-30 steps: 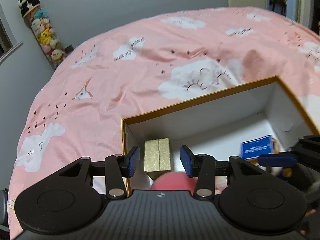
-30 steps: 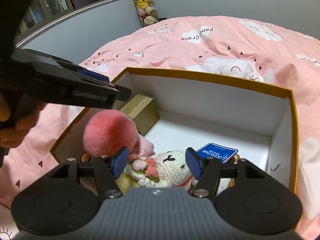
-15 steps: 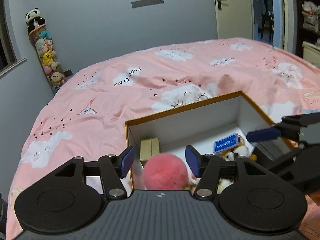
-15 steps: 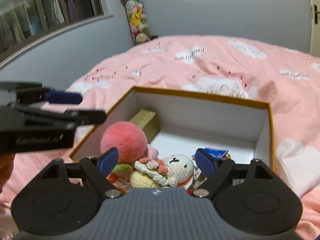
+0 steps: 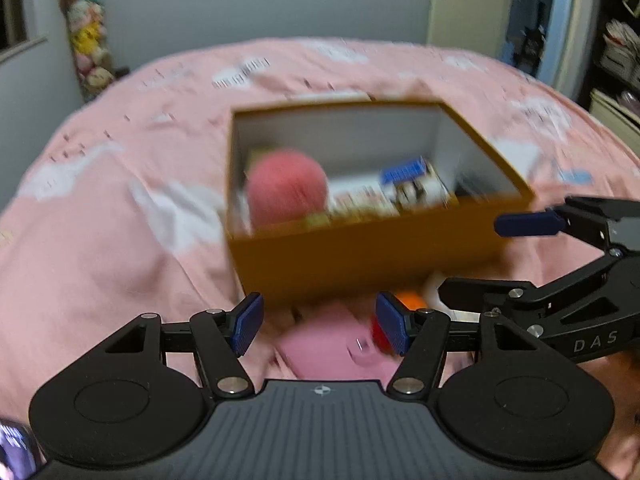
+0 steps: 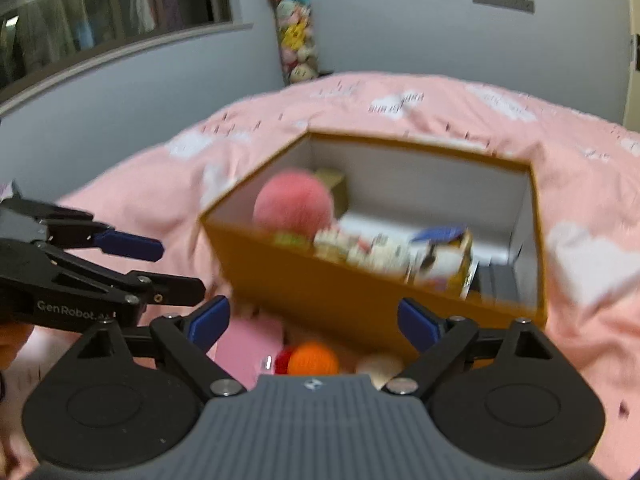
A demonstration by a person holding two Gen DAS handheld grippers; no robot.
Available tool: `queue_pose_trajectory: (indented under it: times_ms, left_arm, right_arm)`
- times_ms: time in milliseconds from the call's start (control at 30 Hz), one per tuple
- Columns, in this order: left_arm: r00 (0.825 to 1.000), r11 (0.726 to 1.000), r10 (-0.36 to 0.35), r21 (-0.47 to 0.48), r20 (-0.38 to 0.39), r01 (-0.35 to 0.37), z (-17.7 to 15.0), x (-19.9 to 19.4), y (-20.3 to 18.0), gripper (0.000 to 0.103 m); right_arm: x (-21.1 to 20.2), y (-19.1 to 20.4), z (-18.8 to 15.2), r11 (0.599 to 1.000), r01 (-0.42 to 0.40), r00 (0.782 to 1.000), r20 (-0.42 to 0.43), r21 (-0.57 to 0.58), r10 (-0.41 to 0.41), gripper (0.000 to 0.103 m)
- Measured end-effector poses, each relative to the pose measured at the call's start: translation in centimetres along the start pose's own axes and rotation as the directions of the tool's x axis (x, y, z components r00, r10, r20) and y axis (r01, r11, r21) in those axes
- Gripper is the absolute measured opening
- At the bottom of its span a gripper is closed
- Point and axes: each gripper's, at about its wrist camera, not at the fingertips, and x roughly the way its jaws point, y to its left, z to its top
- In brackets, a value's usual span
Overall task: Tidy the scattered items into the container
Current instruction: 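Withdraw both grippers and move toward the white glasses case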
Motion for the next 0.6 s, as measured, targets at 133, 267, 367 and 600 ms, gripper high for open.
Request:
queue_pose_trajectory:
  times_ms: [133, 267, 367, 600]
  left_arm:
    - [0.996, 0.999, -0.028, 0.030, -0.082, 0.031, -1.7, 0.5, -0.9, 0.073]
    - [0.985, 0.998, -0.018, 0.054, -0.169, 0.027, -3.6, 1.1, -1.4, 0.071]
    - [0.978, 0.997, -0.033, 0.067, -0.207, 0.048, -5.2, 1.3, -1.6, 0.067]
    - [0.971, 0.994, -0.012, 0.104, -0.240, 0.038, -7.3, 1.3, -1.6, 0.063]
  right_arm:
    - [-0.3, 1.0, -2.4, 1.000, -0.008, 0.996, -0.085, -0.027, 0.006, 0.093]
    - [-0.7, 2.1, -4.4, 0.999, -0.041, 0.986, -0.163, -0.034, 0.035, 0.091]
    - [-0.6, 3.4, -6.0, 0.996, -0.062, 0.976, -0.215, -0.067, 0.047, 0.078]
    - [-0.6, 6.7, -7.7, 0.977, -0.114, 0.963, -0.263, -0.179, 0.064, 0.062]
